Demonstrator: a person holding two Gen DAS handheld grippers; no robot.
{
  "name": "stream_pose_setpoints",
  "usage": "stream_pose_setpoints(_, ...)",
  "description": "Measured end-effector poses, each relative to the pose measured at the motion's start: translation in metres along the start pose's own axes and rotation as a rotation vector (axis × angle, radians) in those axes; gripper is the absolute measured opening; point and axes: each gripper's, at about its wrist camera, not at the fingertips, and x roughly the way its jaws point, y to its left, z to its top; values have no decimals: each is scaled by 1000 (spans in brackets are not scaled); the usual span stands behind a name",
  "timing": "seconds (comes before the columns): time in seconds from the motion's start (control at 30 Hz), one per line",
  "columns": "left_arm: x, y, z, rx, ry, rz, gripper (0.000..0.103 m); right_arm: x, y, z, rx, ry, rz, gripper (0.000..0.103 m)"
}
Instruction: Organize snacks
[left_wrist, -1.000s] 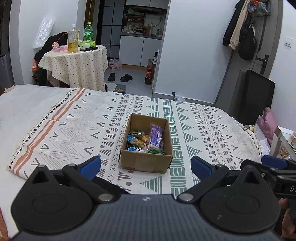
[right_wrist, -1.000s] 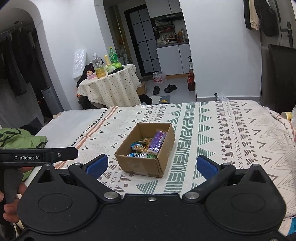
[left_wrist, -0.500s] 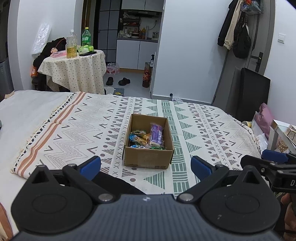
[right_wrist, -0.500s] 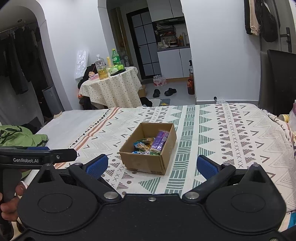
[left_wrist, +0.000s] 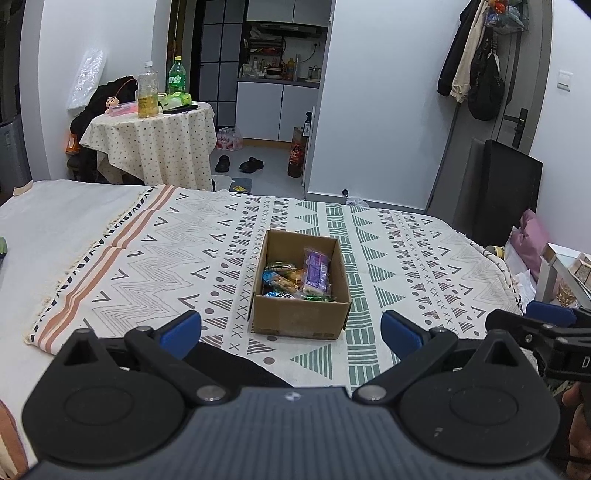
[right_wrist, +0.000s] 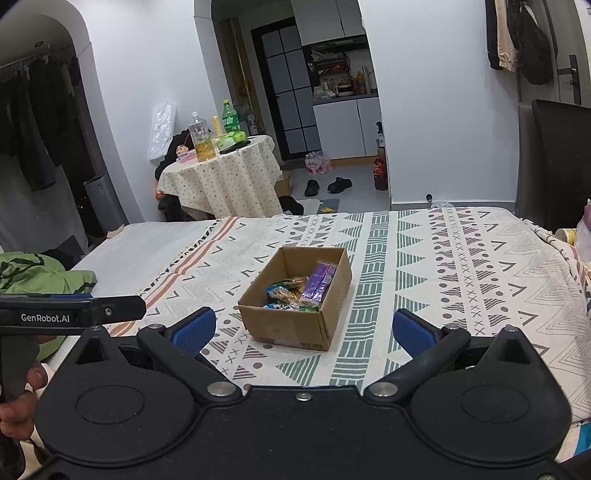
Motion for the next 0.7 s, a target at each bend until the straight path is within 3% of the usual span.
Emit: stream_pose_setpoints(0.7, 2, 5, 0, -6, 1, 5, 103, 3, 8, -1, -18, 4, 7, 103)
